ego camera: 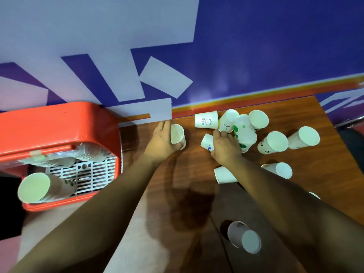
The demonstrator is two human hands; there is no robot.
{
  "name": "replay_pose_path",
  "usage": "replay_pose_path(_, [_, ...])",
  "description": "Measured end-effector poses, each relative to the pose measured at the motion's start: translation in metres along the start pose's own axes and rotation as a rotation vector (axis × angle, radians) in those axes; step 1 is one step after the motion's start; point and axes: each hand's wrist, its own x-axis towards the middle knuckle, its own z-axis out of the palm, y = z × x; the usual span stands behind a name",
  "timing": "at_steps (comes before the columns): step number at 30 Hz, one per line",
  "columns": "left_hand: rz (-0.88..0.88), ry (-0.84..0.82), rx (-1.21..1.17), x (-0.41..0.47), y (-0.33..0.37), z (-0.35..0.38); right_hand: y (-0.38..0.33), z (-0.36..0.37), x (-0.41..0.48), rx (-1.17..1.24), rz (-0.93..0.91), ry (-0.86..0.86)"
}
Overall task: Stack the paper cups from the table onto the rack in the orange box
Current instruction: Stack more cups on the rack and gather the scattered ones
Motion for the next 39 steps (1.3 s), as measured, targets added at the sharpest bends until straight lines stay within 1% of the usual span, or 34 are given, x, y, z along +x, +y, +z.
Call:
replay_pose_path(3, [-0.032,0.031,-0.078,-0.036,-0.006,-0.022,-0.014,-0.017,-0.01,0.068,-0.04,-0.026])
replay_pose_path(7, [-0.048,0.094,-0.11,-0.084,-0.017,-0.055,-0.046,-0.042,-0.036,0.343,-0.113,-0.079])
replay_pose_path(9, [-0.049,0.136,-0.124,-0.106,-0.023,-0.074,-0.065,-0.052,-0.054,0.429,-0.146,-0.104])
replay_pose_path(14, [-0.077,0.25,-0.126,-0.169,-0.043,-0.128,-0.12,-0.072,-0.097,0.508,-0.26,-0.105])
replay_pose_path(19, [-0.154,0.422,-0.118,-0.228,-0.084,-0.184,-0.186,-0.086,-0.124,0.574,-0.283,-0.14])
replay_pose_path(23, [-0.253,0.509,-0.169,-0.266,-0.118,-0.223,-0.235,-0.093,-0.134,0.692,-0.322,-0.184])
replay_pose_path(25, [-0.283,0.526,-0.196,-0.273,-0.133,-0.236,-0.258,-0.094,-0.138,0.727,-0.347,-0.151])
replay_pose_path(27, [-0.273,0.533,-0.21,-0.272,-0.145,-0.245,-0.278,-0.093,-0.141,0.775,-0.358,-0.109])
replay_pose_path(30, [-0.261,0.516,-0.181,-0.258,-0.158,-0.252,-0.3,-0.091,-0.142,0.836,-0.325,-0.09])
replay_pose_path(35, [-0.253,0.47,-0.107,-0.23,-0.184,-0.248,-0.316,-0.084,-0.142,0.841,-0.253,-0.101])
replay_pose_path(39, [-0.199,0.406,-0.051,-0.23,-0.199,-0.229,-0.322,-0.079,-0.14,0.826,-0.223,-0.072])
